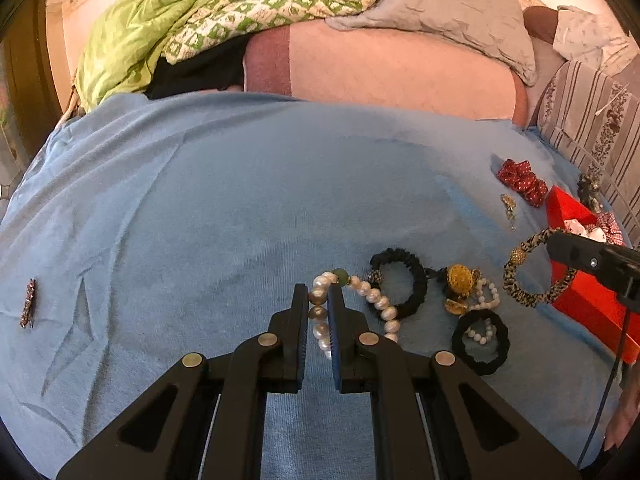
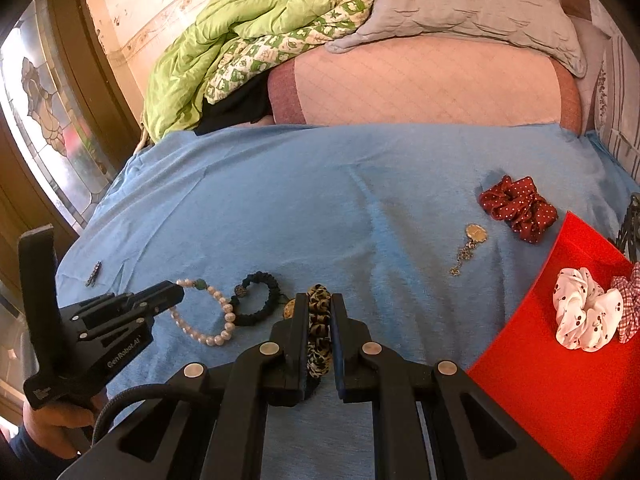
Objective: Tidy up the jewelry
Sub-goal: 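Carry the hair tie and pearl bracelet into the red tray and release both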
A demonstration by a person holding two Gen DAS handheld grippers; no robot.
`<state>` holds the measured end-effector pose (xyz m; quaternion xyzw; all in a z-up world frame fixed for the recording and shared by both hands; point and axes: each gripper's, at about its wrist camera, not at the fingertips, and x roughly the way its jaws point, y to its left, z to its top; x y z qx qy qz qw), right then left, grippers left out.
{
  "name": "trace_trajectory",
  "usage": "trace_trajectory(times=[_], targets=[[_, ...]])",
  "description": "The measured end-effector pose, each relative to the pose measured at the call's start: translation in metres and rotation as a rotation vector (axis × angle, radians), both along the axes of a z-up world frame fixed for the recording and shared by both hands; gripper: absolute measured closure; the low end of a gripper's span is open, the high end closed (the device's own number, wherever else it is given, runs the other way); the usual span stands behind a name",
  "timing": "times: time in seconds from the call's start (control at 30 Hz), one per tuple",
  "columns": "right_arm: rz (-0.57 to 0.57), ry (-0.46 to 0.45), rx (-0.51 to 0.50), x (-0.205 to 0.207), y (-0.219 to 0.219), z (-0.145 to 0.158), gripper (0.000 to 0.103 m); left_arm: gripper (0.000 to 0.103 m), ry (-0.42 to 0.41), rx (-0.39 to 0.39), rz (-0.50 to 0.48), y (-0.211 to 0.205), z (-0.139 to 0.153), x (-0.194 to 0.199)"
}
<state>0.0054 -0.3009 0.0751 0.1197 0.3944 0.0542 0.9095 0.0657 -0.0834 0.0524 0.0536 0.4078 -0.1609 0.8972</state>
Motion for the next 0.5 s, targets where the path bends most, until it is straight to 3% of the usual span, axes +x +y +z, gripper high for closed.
trace_trajectory(times=[0.1, 0.3, 0.5], targets=[[-0.003, 0.003, 0.006, 0.000, -0.001, 0.000, 0.092, 0.094, -0.013, -0.005, 0.016, 0.003, 0.003, -0.001], [-0.006, -0.011, 0.009, 0.000, -0.002, 0.003, 0.092, 0.094, -0.140, 0.014, 0.025, 0.004, 0.025, -0.011], [-0.009, -0.010, 0.013, -0.001, -0.002, 0.003, 0.092, 0.094, -0.118, -0.021, 0.032, 0.014, 0.027, -0.006]])
